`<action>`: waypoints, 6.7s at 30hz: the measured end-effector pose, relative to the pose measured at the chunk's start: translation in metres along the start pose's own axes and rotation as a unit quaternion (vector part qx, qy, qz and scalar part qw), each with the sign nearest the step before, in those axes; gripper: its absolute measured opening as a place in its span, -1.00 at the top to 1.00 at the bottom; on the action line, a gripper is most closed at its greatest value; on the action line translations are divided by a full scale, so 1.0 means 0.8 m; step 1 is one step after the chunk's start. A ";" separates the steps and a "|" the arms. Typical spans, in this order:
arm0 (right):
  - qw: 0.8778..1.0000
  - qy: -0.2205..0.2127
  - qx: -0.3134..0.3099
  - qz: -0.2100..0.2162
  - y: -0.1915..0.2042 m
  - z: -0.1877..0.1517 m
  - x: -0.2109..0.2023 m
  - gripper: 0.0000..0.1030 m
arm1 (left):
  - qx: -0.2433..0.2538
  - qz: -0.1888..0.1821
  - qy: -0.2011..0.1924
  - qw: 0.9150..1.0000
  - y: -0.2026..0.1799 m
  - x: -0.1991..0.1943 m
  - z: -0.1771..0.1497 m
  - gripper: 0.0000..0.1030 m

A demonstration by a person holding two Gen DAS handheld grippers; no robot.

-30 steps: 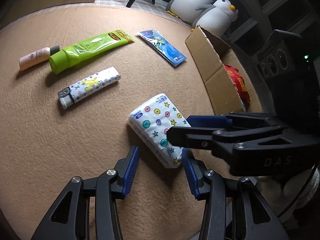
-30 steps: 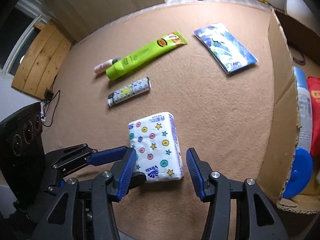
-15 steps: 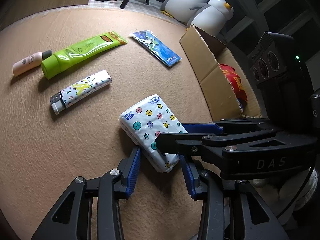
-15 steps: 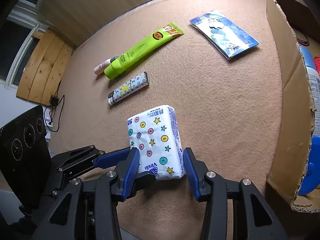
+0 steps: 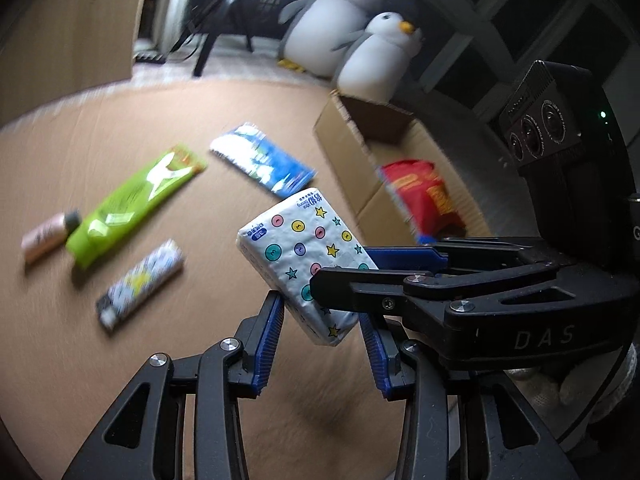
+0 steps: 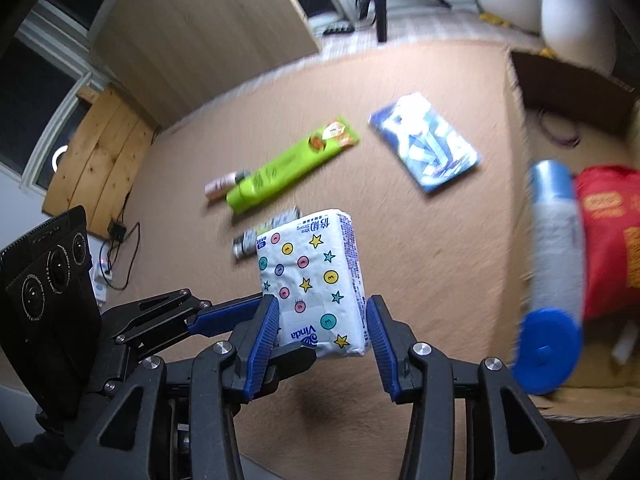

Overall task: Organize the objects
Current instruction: 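Carry the tissue pack with the right gripper into the box and release, then withdraw the right tool from the box, then move the left tool toward the white printed tube, then move the right tool over the white printed lighter while the left tool approaches the pink bottle, then grasp the lighter with the right gripper while the left gripper grasps the pink bottle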

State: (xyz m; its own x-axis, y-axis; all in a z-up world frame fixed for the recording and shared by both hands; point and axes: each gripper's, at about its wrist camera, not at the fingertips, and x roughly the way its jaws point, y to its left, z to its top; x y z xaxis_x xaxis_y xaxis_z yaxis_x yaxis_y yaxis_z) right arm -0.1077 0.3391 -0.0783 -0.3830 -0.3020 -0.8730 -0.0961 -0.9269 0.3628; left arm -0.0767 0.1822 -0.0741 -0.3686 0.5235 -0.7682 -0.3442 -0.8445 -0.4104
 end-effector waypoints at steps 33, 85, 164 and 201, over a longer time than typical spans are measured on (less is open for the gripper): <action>0.989 -0.100 0.086 -0.074 -0.180 0.076 -0.095 0.14 | 0.101 -0.025 0.003 0.995 -0.143 0.159 0.171 0.17; 0.995 -0.088 0.028 -0.029 0.043 -0.035 -0.005 -0.27 | -0.058 0.075 -0.029 0.995 0.170 -0.081 -0.035 -0.16; 0.998 0.014 0.002 -0.063 0.060 0.019 0.118 0.17 | 0.020 0.135 -0.020 0.990 0.235 -0.061 0.032 0.12; 0.977 0.040 -0.154 -0.145 0.091 0.014 0.135 0.59 | 0.023 0.148 0.040 0.988 0.250 -0.008 0.027 0.57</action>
State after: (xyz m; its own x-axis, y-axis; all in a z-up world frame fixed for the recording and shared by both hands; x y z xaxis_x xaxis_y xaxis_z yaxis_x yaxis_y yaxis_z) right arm -0.1665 0.2417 -0.1422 -0.3069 -0.0226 -0.9515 0.0963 -0.9953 -0.0074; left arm -0.1618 0.0128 -0.1407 -0.3907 0.2418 -0.8882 -0.2708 -0.9524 -0.1401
